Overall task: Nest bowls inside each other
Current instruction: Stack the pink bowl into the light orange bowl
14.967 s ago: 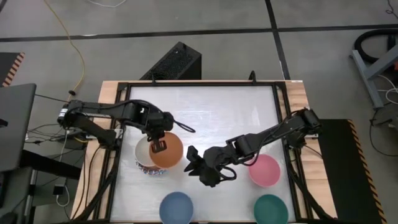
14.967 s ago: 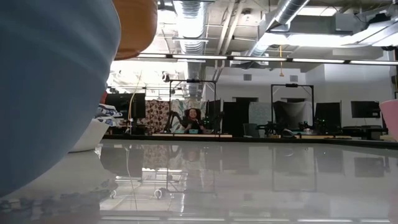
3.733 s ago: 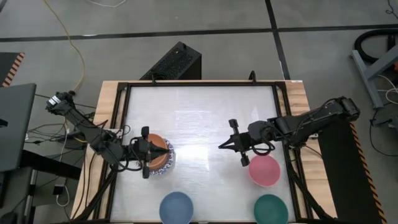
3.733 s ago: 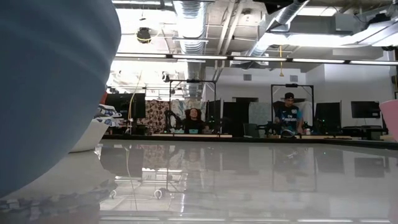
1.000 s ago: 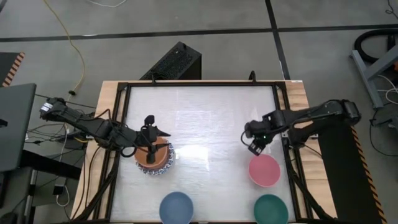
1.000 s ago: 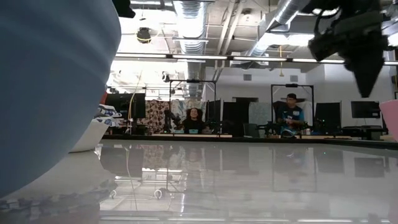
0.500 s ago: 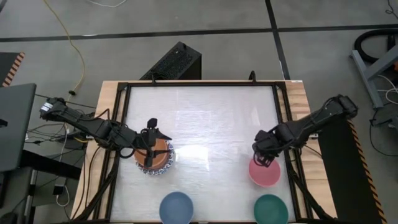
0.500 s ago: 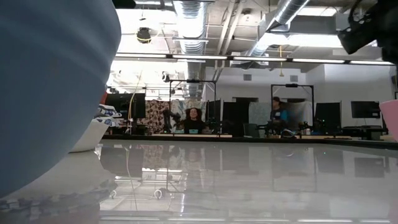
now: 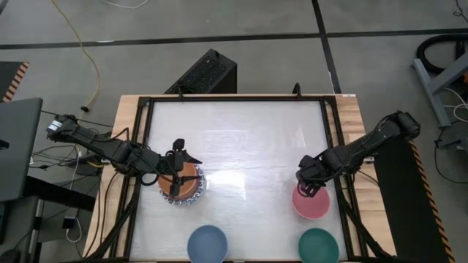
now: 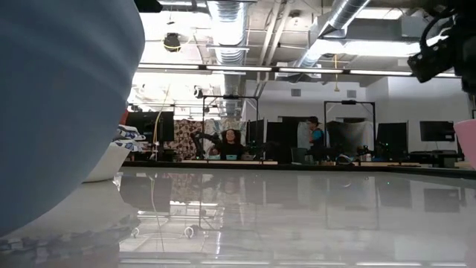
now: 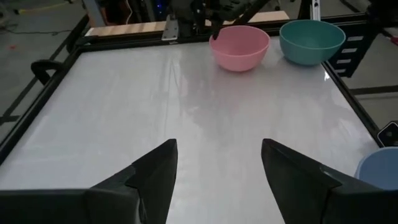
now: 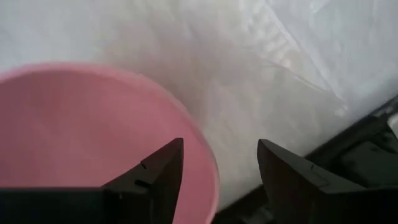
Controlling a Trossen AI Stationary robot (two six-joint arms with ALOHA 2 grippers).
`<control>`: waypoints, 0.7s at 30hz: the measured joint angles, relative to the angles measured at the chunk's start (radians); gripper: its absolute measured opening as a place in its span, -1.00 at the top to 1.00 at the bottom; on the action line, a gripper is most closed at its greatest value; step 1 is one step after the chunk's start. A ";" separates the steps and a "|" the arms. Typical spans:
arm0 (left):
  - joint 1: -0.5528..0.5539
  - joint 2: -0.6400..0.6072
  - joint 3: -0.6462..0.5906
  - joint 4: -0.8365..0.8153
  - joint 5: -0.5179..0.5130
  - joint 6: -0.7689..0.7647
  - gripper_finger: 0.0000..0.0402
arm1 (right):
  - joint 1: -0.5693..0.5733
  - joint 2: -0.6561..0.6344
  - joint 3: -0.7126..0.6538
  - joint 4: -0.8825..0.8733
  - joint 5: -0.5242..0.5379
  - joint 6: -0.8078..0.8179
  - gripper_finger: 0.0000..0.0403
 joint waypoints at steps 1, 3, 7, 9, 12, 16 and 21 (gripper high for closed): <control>0.000 0.000 0.000 0.000 -0.002 0.004 -0.12 | 0.000 0.000 -0.006 0.003 0.000 -0.004 -0.12; 0.000 0.000 0.000 0.004 -0.007 0.013 -0.12 | 0.000 0.000 -0.010 0.000 -0.009 -0.017 -0.12; 0.000 0.000 0.000 0.006 -0.008 0.013 -0.12 | 0.000 0.000 -0.010 0.013 -0.023 -0.050 -0.12; 0.000 0.000 0.000 0.002 -0.008 0.009 -0.12 | 0.004 0.000 -0.011 0.020 -0.018 -0.053 -0.10; 0.000 0.000 0.000 -0.002 -0.009 0.008 -0.12 | 0.003 0.000 -0.042 0.049 -0.002 -0.053 -0.07; 0.000 0.000 0.000 -0.002 -0.009 0.006 -0.12 | 0.003 0.000 -0.110 0.145 -0.002 -0.054 0.03; 0.000 0.000 0.000 -0.002 -0.009 0.007 -0.12 | 0.003 0.001 -0.143 0.198 0.001 -0.060 0.36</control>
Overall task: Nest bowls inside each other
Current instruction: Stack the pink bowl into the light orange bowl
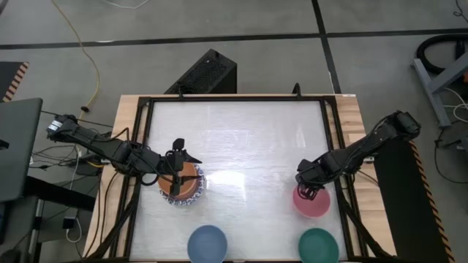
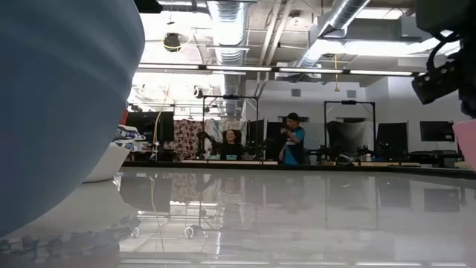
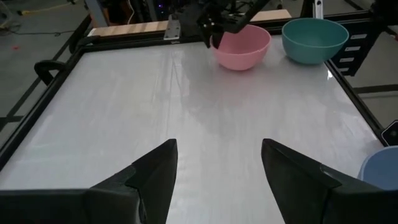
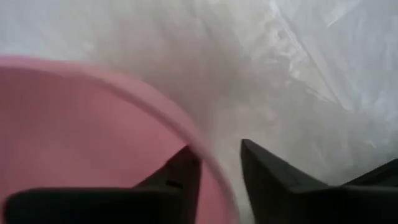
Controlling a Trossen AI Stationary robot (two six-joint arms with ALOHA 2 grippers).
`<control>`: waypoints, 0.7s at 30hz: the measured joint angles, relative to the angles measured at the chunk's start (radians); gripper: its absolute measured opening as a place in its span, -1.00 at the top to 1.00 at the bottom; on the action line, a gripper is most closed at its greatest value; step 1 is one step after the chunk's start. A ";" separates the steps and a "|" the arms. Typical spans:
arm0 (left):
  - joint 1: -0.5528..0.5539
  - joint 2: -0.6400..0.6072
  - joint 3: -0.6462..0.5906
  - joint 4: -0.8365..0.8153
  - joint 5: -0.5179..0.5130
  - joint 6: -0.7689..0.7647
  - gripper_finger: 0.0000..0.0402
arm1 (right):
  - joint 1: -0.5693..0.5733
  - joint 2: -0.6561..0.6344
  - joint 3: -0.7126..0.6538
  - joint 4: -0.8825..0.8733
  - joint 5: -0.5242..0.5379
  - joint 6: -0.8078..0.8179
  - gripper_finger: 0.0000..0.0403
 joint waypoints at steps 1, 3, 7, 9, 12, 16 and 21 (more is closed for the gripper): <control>0.000 0.000 0.000 0.000 0.000 0.000 -0.12 | 0.000 0.000 0.000 -0.002 0.000 -0.010 0.46; 0.000 0.000 0.000 0.001 -0.004 -0.005 -0.12 | 0.000 0.000 0.000 0.001 0.000 -0.038 0.67; 0.000 0.000 0.000 0.001 -0.057 -0.011 -0.12 | -0.017 -0.003 0.003 0.019 -0.001 -0.091 0.93; 0.000 0.000 0.000 0.001 -0.109 -0.014 -0.12 | -0.039 -0.002 0.002 0.032 0.014 -0.109 0.91; 0.008 0.000 0.000 0.000 -0.204 -0.028 -0.12 | -0.087 -0.001 0.002 0.089 0.049 -0.178 0.93; 0.068 -0.014 0.000 -0.043 -0.122 -0.027 -0.12 | -0.192 -0.001 0.002 0.193 0.107 -0.316 0.96; 0.211 -0.035 0.000 -0.133 0.025 -0.025 -0.12 | -0.353 0.001 0.000 0.360 0.143 -0.565 0.95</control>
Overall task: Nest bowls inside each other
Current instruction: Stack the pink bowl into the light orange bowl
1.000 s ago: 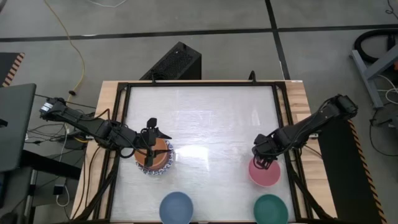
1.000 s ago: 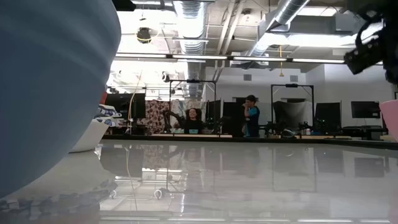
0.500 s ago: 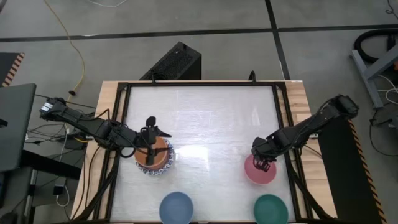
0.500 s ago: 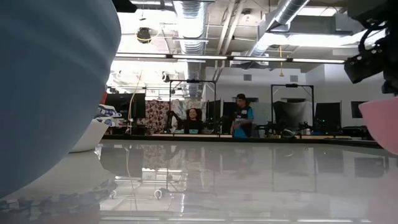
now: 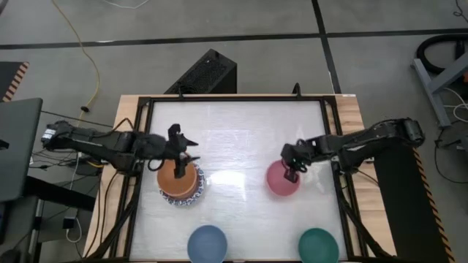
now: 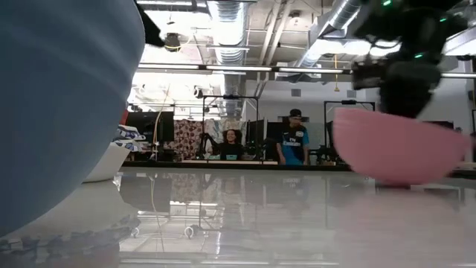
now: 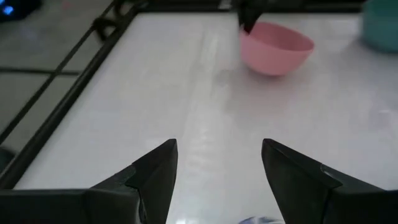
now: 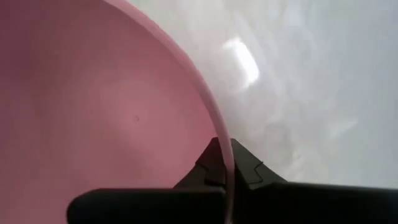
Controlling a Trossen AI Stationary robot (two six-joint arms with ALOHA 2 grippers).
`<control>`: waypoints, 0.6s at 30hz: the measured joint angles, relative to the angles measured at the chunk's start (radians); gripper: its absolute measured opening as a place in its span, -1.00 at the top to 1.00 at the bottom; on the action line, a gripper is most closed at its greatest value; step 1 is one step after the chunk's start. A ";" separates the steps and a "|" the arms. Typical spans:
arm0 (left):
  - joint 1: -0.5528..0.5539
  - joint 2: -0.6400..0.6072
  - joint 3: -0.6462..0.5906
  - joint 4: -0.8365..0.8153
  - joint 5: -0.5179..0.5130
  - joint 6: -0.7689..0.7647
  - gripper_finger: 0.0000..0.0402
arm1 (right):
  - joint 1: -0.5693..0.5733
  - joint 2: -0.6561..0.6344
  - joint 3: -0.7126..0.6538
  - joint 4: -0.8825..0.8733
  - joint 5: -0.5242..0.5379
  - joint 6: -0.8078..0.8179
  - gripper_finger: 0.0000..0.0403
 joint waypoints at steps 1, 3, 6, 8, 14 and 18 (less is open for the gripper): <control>0.029 -0.006 0.000 -0.017 0.005 0.001 -0.12 | -0.032 0.000 0.000 0.031 0.000 -0.054 0.95; 0.082 -0.017 -0.003 -0.037 0.008 0.001 -0.12 | -0.096 0.000 -0.001 0.075 -0.002 -0.141 0.95; 0.153 -0.044 -0.034 -0.027 0.054 0.020 -0.12 | -0.189 0.000 -0.001 0.086 -0.033 -0.213 0.95; 0.195 -0.066 -0.065 0.003 0.102 0.025 -0.12 | -0.237 0.000 -0.001 0.086 -0.039 -0.243 0.95; 0.261 -0.139 -0.187 0.129 0.164 0.007 -0.12 | -0.299 0.006 -0.001 0.090 -0.091 -0.340 0.95; 0.273 -0.176 -0.240 0.202 0.164 -0.014 -0.12 | -0.325 0.023 -0.002 0.109 -0.098 -0.390 0.95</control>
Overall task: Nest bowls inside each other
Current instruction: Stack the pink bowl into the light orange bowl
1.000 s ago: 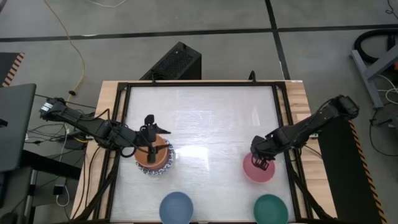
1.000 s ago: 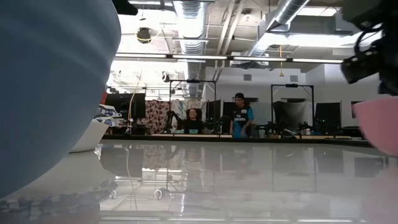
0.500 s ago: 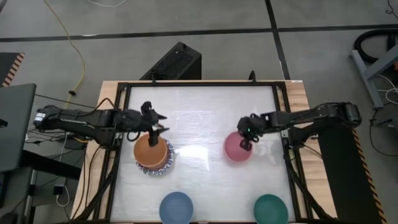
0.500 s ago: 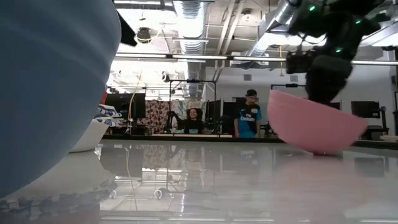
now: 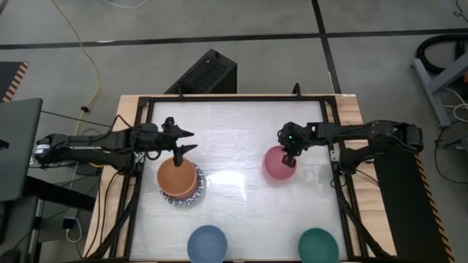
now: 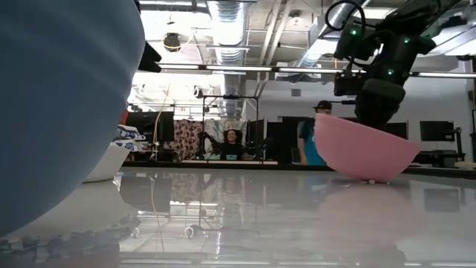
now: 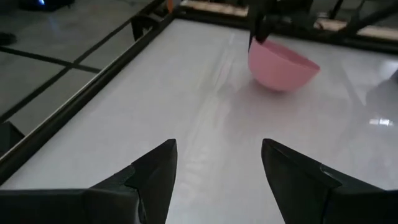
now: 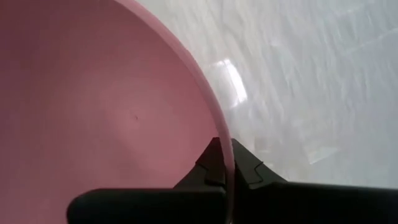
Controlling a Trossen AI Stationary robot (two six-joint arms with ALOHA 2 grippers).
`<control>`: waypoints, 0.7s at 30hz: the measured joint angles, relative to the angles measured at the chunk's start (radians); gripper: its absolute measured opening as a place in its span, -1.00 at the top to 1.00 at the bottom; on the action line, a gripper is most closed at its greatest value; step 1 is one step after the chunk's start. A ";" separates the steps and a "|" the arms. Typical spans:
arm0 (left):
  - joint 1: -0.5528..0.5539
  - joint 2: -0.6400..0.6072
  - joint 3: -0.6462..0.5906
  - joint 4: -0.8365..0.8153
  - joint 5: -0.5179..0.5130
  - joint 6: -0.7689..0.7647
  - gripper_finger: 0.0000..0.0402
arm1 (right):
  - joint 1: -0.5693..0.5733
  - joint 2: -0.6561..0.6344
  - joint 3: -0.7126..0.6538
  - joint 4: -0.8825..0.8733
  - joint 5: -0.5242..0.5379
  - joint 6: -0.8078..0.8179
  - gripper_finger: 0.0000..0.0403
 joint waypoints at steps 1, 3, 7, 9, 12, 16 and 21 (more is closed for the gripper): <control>0.000 -0.007 -0.011 0.016 0.000 -0.004 -0.12 | -0.007 0.005 -0.005 0.024 -0.003 -0.014 0.95; 0.000 -0.020 -0.036 0.059 -0.001 -0.006 -0.12 | -0.024 0.014 -0.025 0.079 -0.025 -0.036 0.95; 0.000 -0.030 -0.075 0.106 -0.003 -0.012 -0.12 | -0.054 0.029 -0.048 0.147 -0.087 -0.048 0.95; 0.000 -0.035 -0.091 0.115 -0.003 -0.014 -0.12 | -0.059 0.029 -0.048 0.161 -0.088 -0.067 0.95; 0.000 -0.034 -0.112 0.126 -0.004 -0.015 -0.12 | -0.056 0.030 -0.049 0.201 -0.097 -0.096 0.95; 0.000 -0.034 -0.118 0.137 -0.004 -0.015 -0.12 | -0.064 0.031 -0.050 0.226 -0.125 -0.116 0.95; 0.000 -0.034 -0.118 0.145 -0.005 -0.002 -0.12 | -0.066 0.031 -0.050 0.227 -0.129 -0.123 0.95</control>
